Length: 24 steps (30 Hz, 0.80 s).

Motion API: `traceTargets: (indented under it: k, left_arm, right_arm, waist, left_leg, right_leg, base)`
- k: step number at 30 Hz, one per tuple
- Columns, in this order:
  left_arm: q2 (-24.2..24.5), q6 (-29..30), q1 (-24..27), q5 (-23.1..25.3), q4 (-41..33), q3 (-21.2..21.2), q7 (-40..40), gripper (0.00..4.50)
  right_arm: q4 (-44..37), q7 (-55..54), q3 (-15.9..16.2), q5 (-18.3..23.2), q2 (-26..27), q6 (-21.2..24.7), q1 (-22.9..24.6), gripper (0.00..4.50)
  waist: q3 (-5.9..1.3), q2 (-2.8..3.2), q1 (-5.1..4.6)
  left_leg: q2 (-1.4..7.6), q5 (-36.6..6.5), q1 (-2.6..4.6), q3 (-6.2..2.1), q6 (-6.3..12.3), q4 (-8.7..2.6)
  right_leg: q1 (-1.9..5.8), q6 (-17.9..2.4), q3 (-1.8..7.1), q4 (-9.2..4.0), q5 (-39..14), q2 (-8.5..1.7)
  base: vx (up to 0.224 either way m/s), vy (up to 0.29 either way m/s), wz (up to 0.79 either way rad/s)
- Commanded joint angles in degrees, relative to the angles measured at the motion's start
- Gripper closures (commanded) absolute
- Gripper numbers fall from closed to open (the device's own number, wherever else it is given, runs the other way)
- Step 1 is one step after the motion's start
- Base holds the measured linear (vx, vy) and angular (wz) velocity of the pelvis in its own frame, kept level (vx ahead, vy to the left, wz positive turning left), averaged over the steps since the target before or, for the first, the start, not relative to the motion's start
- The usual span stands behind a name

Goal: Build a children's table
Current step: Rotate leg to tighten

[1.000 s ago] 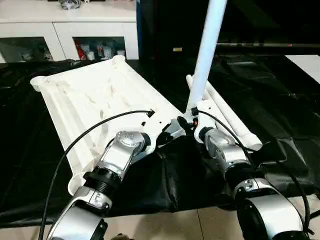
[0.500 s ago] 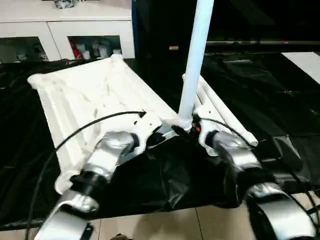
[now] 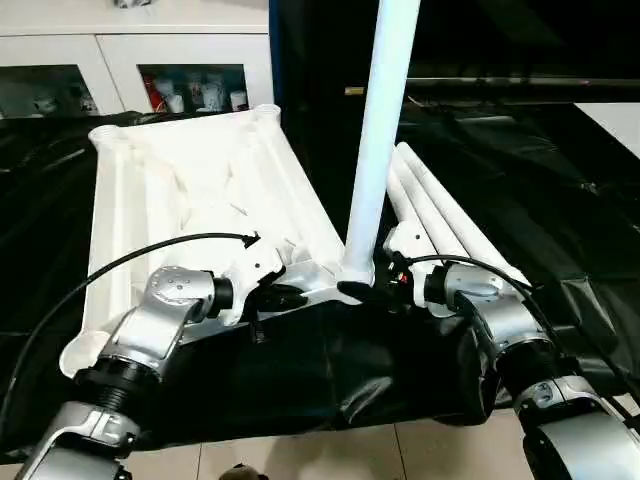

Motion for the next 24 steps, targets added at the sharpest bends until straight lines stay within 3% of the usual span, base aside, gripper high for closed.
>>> traceTargets:
  k: [1,6,16,21,24]
  left_arm:
    - [-0.96,-0.64,1.31,-4.35,-1.80,-0.25,-3.24,4.50]
    - [-0.58,-0.40,1.49,-4.23,-2.16,-0.08,-3.97,4.50]
    - [-0.51,0.02,1.78,-4.00,-2.55,-0.23,-4.41,4.50]
    - [-0.41,0.21,2.23,-3.85,-2.84,-0.26,-4.22,4.50]
    - [-2.91,0.05,1.25,-2.58,-0.36,1.23,1.85,4.50]
  right_arm:
    - [-1.23,1.00,0.03,0.07,-0.91,-0.67,0.18,0.54]
    - [-0.87,2.32,0.19,0.30,-0.51,-0.28,-0.04,0.70]
    - [-1.04,3.56,0.34,0.74,-0.25,-0.09,0.45,1.62]
    - [-0.70,3.03,0.07,0.78,0.19,0.33,0.89,1.70]
    - [4.45,-9.36,-2.53,-0.38,3.13,2.82,-0.44,1.72]
  waist:
    - [-3.71,-1.24,0.09]
    - [-3.64,-1.46,0.11]
    - [-3.74,-1.61,0.15]
    - [-3.79,-1.52,0.14]
    - [-3.54,-1.39,-0.27]
  left_leg:
    - [1.75,-11.75,0.64,-0.63,3.45,-3.33]
    - [1.69,-11.86,0.61,-0.65,3.03,-3.32]
    - [1.66,-10.15,0.59,-0.61,3.59,-3.14]
    - [1.62,-9.66,0.60,-0.59,3.81,-3.06]
    - [1.52,-10.49,0.59,-0.67,2.94,-3.31]
  right_leg:
    - [2.56,-12.08,2.38,-3.89,-13.34,-2.96]
    - [2.59,-11.27,2.46,-4.01,-14.87,-3.05]
    - [2.72,-12.02,2.40,-3.65,-12.49,-2.95]
    - [2.75,-12.26,2.40,-3.53,-11.62,-2.91]
    - [2.60,-12.17,2.46,-3.80,-13.25,-2.92]
  base:
    - [0.000,0.000,0.00]
    - [0.000,0.000,0.00]
    - [0.000,0.000,0.00]
    - [0.000,0.000,0.00]
    - [0.000,0.000,0.00]
